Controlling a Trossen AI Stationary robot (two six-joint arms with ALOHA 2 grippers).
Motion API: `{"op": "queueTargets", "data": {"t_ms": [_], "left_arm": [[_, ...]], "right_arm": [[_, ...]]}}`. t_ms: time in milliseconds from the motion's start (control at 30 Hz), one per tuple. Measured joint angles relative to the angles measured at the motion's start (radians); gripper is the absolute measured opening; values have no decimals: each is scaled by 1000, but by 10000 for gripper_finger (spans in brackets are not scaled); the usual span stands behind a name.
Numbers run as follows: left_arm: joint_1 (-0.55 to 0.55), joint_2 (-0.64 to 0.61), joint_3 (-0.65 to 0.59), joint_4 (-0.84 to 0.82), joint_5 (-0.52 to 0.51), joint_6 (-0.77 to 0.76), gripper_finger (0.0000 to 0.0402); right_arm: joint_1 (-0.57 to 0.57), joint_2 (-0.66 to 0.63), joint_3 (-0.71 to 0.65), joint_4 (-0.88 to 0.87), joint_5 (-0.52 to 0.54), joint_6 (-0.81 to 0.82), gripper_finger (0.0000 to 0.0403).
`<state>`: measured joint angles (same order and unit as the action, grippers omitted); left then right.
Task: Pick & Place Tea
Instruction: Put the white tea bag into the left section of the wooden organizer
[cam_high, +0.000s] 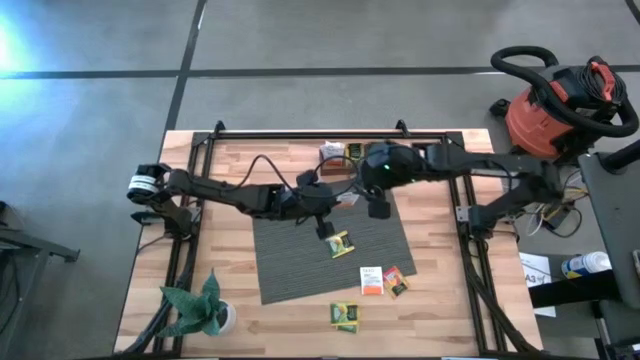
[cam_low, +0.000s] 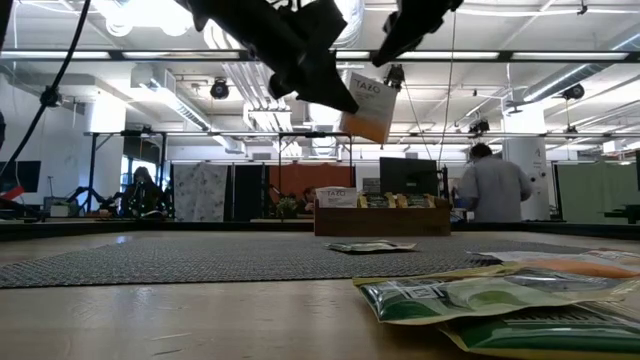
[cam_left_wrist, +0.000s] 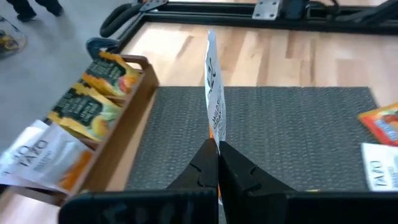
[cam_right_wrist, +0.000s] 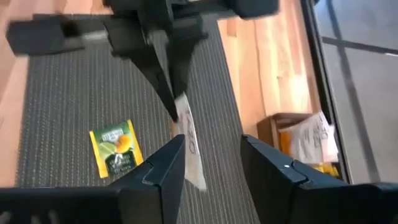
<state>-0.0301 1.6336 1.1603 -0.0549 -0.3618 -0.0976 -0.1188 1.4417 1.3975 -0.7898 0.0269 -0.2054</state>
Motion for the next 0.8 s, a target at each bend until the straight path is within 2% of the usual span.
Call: {"op": "queueTargets", "data": {"t_ms": [200,400,533,800], "left_arm": [[41,-1,-2,1,-3,84,0],[91,-1,-3,10,106,180,0],[120,-2,-3,10,132,226,0],[196,-9,-3,13,200,255,0]], "right_arm": [[-41,95,93,-72,-56,-30,152],[-61,153,115,-74,-59,-38,146],[-81,180,115,-75,-54,-36,139],[-159,197,115,-68,-55,-86,90]]}}
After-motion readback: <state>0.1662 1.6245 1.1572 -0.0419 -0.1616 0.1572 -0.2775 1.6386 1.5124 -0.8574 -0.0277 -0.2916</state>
